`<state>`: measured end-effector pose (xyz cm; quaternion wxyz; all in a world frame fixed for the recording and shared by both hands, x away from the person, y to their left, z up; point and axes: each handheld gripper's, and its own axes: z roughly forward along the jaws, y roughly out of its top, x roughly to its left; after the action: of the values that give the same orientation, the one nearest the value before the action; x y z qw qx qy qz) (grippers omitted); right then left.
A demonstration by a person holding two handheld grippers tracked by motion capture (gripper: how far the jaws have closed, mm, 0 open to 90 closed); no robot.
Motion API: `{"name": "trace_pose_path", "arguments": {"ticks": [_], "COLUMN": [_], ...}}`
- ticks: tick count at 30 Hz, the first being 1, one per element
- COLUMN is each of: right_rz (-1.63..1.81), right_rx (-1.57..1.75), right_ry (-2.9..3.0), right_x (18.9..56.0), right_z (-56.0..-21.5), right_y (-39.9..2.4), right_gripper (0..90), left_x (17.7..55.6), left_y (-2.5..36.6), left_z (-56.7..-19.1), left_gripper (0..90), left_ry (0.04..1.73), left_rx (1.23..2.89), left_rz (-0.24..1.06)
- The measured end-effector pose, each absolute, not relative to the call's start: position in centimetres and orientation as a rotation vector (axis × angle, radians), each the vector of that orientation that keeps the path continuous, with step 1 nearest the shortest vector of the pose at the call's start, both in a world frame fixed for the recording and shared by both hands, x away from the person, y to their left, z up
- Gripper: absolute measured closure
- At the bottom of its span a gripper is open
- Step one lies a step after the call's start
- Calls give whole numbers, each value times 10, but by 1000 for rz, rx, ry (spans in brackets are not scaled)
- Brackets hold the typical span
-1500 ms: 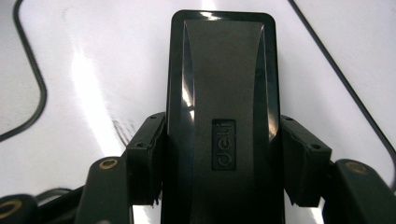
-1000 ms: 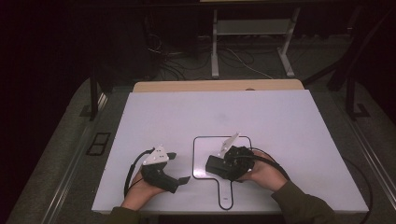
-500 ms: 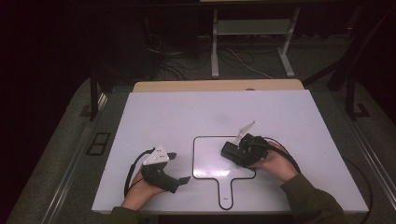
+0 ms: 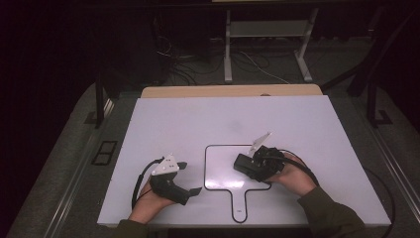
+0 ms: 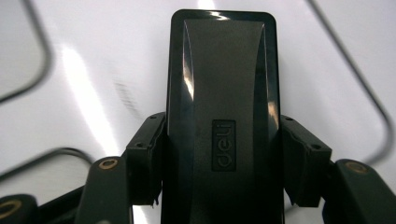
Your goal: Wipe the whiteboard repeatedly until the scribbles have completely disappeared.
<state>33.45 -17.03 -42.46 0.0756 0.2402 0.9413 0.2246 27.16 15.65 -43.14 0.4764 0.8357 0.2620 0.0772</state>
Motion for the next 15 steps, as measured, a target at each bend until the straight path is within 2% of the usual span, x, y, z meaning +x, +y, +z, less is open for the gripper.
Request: {"name": "trace_pose_path", "arguments": {"ticks": [7,15], "right_rz": [680,757], "right_rx": [769,586], "right_ry": [2815,2936], "right_x": [340,311], "right_z": [-425,-425], "right_y": [-182,-149], "right_gripper": [388,388], "left_x": [272,272], "left_y": [156,156], "left_z": [-431,-431], "left_gripper": [0,0], "left_ry": [637,630], "left_rx": [2043,2046], "left_rz": [190,192]}}
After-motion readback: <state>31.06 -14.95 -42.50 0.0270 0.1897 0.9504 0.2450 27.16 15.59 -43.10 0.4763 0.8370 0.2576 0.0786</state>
